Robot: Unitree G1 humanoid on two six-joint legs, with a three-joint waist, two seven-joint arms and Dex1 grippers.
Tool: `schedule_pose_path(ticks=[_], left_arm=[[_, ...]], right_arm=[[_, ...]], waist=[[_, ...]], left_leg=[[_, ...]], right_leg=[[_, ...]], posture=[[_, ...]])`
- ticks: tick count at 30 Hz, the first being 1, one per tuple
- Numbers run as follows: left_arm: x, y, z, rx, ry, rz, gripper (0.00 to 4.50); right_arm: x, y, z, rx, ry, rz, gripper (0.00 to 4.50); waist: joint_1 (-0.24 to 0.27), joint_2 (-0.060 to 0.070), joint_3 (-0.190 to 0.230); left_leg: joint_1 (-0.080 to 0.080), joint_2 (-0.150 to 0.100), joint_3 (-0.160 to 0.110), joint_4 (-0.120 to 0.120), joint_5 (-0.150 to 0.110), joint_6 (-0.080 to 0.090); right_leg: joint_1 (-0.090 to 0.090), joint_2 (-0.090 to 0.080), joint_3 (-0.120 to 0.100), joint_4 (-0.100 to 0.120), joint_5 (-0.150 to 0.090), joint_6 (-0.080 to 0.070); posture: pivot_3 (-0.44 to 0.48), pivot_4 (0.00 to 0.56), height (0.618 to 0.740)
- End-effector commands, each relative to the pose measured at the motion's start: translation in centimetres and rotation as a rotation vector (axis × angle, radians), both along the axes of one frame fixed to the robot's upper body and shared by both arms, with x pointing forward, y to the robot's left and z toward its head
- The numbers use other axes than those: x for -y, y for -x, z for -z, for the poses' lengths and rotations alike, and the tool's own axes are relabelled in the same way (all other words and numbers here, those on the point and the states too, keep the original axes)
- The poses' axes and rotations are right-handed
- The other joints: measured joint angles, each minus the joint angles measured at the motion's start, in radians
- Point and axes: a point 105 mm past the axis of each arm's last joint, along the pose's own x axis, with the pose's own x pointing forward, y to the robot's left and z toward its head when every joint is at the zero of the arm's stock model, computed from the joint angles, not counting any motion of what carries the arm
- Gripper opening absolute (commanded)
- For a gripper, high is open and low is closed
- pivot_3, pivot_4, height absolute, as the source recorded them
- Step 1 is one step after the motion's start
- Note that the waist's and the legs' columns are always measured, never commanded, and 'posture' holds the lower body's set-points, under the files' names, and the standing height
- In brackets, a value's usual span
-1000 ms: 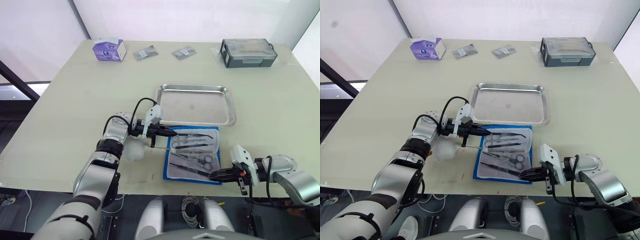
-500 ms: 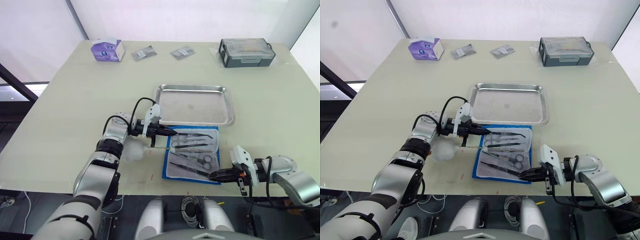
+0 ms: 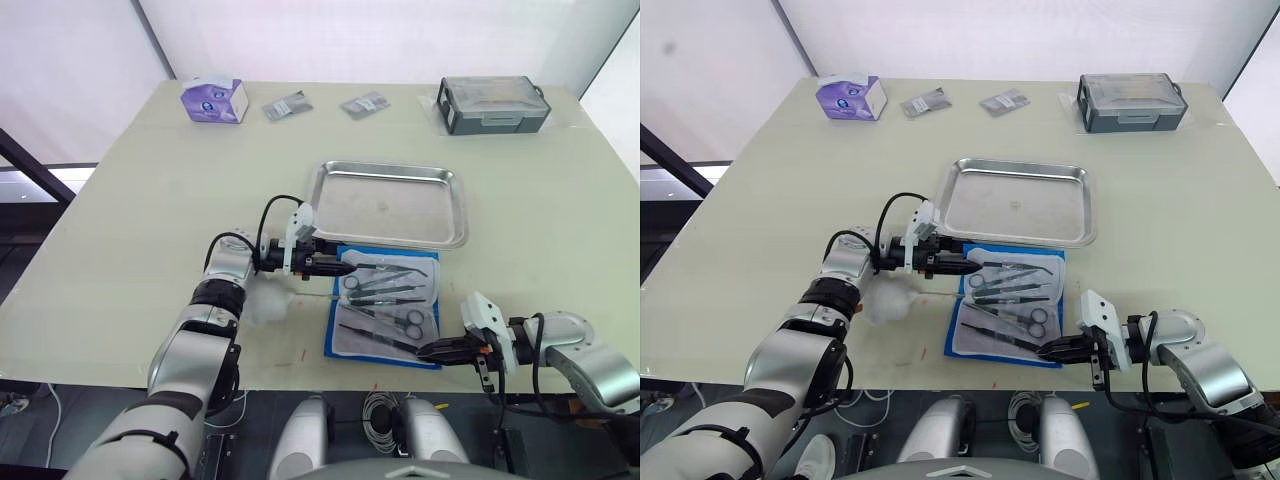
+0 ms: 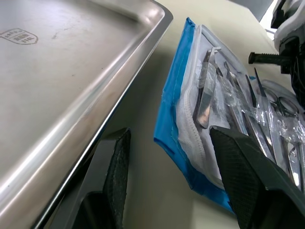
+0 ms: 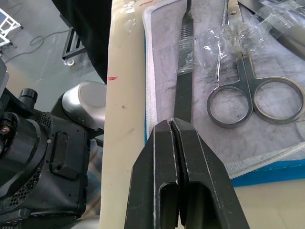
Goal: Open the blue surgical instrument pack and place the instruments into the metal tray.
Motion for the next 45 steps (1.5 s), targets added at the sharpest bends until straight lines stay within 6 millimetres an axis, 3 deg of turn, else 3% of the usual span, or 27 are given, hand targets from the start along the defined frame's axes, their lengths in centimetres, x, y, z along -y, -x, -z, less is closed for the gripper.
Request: schedule_pose_path(ticks=[1, 16, 30, 33, 35, 39, 41, 45], left_arm=[[-1.1, 0.1, 0.1, -0.003, -0.004, -0.026, 2.8], [-3.4, 2.2, -3.0, 0.019, 0.077, -0.009, 2.8], [-6.1, 6.6, -6.0, 0.208, 0.078, 0.095, 2.8], [-6.4, 7.4, -6.8, 0.237, 0.065, 0.124, 2.85], [-6.5, 7.9, -7.4, 0.252, 0.064, 0.142, 2.85], [-7.0, 9.1, -8.6, 0.295, 0.034, 0.178, 4.44], [-7.1, 9.6, -8.7, 0.298, 0.012, 0.196, 4.5], [-7.1, 10.3, -8.8, 0.302, -0.001, 0.219, 4.5]], right_arm=[[0.5, 0.2, 0.3, -0.008, 0.023, 0.014, 0.0], [0.5, 0.3, -0.1, -0.002, 0.006, 0.019, 0.0], [1.0, 0.4, -3.8, 0.087, -0.098, 0.048, 0.0], [1.2, 0.6, -4.7, 0.103, -0.117, 0.046, 0.71], [1.4, 0.3, -5.3, 0.131, -0.131, 0.058, 1.44], [2.0, -0.7, -6.3, 0.229, -0.14, 0.097, 3.31], [2.1, -1.2, -6.5, 0.274, -0.143, 0.109, 4.25], [1.9, -2.6, -6.6, 0.397, -0.134, 0.138, 4.42]], waist=[[0.0, 0.0, 0.0], [0.001, -0.001, 0.0], [0.002, 0.0, 0.001], [0.002, 0.0, 0.001], [0.001, 0.0, 0.001], [0.001, 0.0, 0.001], [0.0, 0.0, 0.001], [0.0, 0.0, 0.002]], left_leg=[[0.0, 0.0, 0.0, 0.0, 0.0, 0.0], [-0.001, 0.0, 0.0, 0.0, 0.0, 0.0], [-0.001, 0.001, -0.005, 0.0, 0.0, 0.0], [-0.001, 0.001, -0.006, 0.0, 0.0, 0.0], [-0.001, 0.001, -0.005, 0.0, 0.0, 0.0], [-0.001, 0.002, -0.005, 0.0, 0.0, 0.0], [-0.001, 0.002, -0.005, 0.0, 0.0, 0.0], [-0.001, 0.002, -0.005, -0.001, 0.0, 0.0]], right_leg=[[0.0, 0.0, 0.0, 0.0, 0.0, 0.0], [-0.001, 0.0, 0.0, 0.0, 0.0, 0.0], [-0.001, 0.0, 0.0, 0.0, 0.0, 0.0], [-0.001, 0.0, 0.0, 0.0, 0.0, 0.0], [-0.001, 0.0, 0.0, -0.001, 0.0, 0.0], [-0.001, 0.0, 0.0, 0.0, 0.0, 0.0], [-0.001, 0.0, 0.0, -0.001, 0.0, 0.0], [-0.001, 0.0, 0.0, -0.001, 0.0, 0.0]], posture=[[0.0, 0.15, 0.74], [0.0, 0.15, 0.74], [0.0, 0.15, 0.74], [0.0, 0.15, 0.74], [0.0, 0.15, 0.74], [0.0, 0.15, 0.74], [0.0, 0.15, 0.74], [0.0, 0.15, 0.74]])
